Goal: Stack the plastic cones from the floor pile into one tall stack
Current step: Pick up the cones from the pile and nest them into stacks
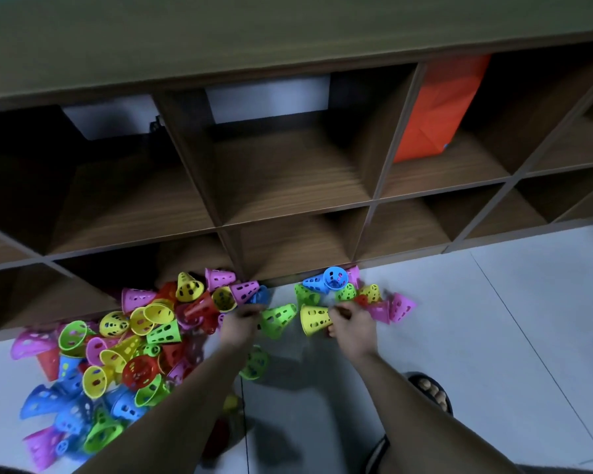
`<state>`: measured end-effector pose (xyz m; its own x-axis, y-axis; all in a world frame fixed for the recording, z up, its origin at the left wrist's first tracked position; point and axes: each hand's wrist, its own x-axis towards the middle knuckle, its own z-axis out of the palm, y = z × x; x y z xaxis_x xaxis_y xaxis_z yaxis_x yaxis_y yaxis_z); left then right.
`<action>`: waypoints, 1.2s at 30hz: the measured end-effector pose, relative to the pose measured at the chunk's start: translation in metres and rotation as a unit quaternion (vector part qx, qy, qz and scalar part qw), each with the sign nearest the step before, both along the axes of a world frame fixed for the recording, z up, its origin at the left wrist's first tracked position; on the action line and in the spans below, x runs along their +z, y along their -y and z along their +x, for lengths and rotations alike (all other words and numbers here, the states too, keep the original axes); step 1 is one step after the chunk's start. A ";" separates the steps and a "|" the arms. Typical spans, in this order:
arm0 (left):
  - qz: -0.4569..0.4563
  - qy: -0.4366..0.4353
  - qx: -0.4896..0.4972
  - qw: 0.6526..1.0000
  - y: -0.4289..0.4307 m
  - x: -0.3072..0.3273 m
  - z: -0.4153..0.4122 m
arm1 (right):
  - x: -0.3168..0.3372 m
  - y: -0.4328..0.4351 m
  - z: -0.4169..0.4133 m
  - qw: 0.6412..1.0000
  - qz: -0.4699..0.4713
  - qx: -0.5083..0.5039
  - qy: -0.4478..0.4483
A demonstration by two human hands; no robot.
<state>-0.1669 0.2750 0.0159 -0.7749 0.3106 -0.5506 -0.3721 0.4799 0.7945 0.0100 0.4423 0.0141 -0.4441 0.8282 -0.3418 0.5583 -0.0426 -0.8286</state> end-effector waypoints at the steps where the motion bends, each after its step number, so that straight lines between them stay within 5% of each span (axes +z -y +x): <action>1: -0.001 -0.013 0.009 1.000 0.008 0.005 -0.002 | 0.008 0.005 -0.005 1.000 -0.012 -0.012 -0.015; 9: -0.009 -0.007 0.033 0.999 0.065 0.007 -0.003 | 0.050 0.050 -0.040 0.997 -0.034 0.027 -0.067; 18: -0.042 -0.034 -0.032 0.998 0.098 0.016 0.028 | 0.038 0.092 -0.050 0.967 0.125 0.221 0.023; 26: -0.048 -0.042 -0.019 0.998 0.095 0.023 0.020 | 0.037 0.096 -0.045 0.939 0.116 0.319 0.061; 32: -0.006 -0.039 -0.022 0.999 0.060 0.042 0.000 | 0.082 0.039 -0.044 0.861 0.155 0.467 0.128; 36: -0.006 -0.071 -0.058 0.996 0.029 0.053 0.001 | 0.129 -0.025 -0.031 0.754 0.220 0.581 0.211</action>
